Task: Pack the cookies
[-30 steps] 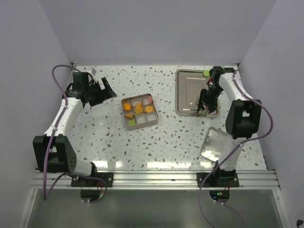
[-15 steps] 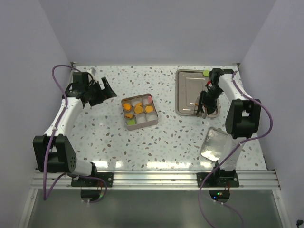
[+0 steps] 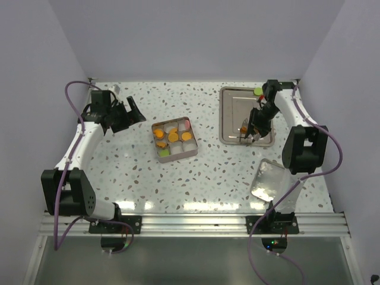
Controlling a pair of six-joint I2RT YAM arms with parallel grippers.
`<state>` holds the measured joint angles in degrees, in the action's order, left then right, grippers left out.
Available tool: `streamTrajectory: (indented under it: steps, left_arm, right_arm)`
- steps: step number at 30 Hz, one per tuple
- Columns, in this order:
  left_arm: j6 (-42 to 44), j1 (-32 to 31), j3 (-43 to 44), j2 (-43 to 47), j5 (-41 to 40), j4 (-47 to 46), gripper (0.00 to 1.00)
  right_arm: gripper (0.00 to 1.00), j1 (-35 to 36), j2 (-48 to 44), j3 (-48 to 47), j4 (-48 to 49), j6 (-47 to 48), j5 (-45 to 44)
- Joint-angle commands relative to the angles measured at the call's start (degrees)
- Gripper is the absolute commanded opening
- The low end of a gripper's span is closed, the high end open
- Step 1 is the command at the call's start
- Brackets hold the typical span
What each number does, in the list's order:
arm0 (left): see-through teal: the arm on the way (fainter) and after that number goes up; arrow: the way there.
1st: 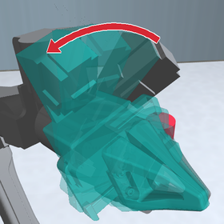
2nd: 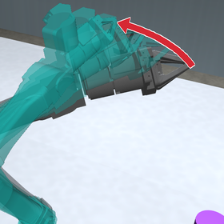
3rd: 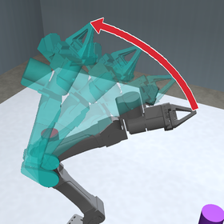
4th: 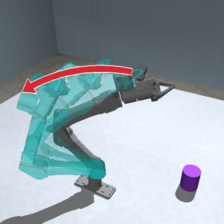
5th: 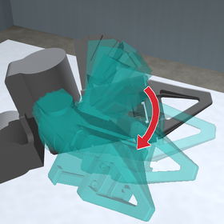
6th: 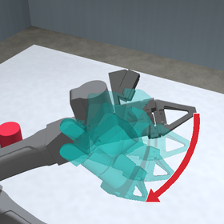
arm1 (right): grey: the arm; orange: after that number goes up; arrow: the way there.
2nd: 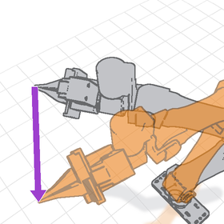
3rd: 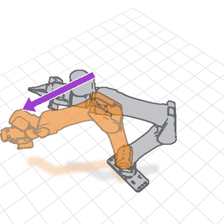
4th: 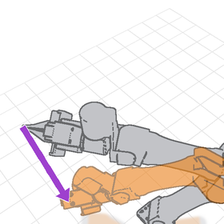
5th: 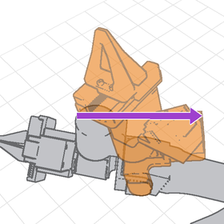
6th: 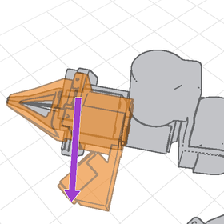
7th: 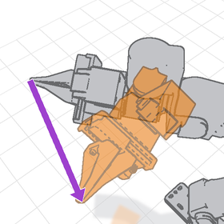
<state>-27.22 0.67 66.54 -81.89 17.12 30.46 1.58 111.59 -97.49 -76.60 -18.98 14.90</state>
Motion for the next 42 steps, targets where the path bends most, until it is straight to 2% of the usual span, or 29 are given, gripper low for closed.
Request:
streamTrajectory:
  steps: [1,9,12,17,28,34,42]
  left_arm:
    - [0.94,-0.05,1.84,0.41,0.01,-2.07,0.96]
    - [0.94,-0.14,1.48,1.20,0.28,-1.89,0.96]
    - [0.86,-0.14,1.40,1.29,0.45,-1.89,0.96]
    - [0.77,-0.05,1.40,1.29,0.98,-1.98,0.96]
    - [0.42,-0.14,0.87,1.73,1.77,-2.07,0.96]
    - [0.42,-0.14,0.43,2.17,1.86,-2.07,0.96]
    - [0.33,-0.23,-1.06,3.49,1.86,-2.51,0.96]
  right_arm:
    - [0.38,0.35,-4.27,-4.19,-4.08,0.35,2.42]
    - [0.36,1.75,-6.21,-6.21,-4.26,-2.02,7.42]
    - [0.36,4.91,-6.91,-7.53,-3.82,-3.42,10.14]
    - [0.36,14.84,-6.74,-10.78,-4.35,-6.93,12.08]
    - [0.36,29.86,-6.83,-10.35,1.36,-14.50,15.34]
    - [0.35,34.36,-4.98,-9.65,4.61,-16.70,14.99]
    - [0.35,37.96,-3.05,-9.74,4.18,-16.70,14.02]
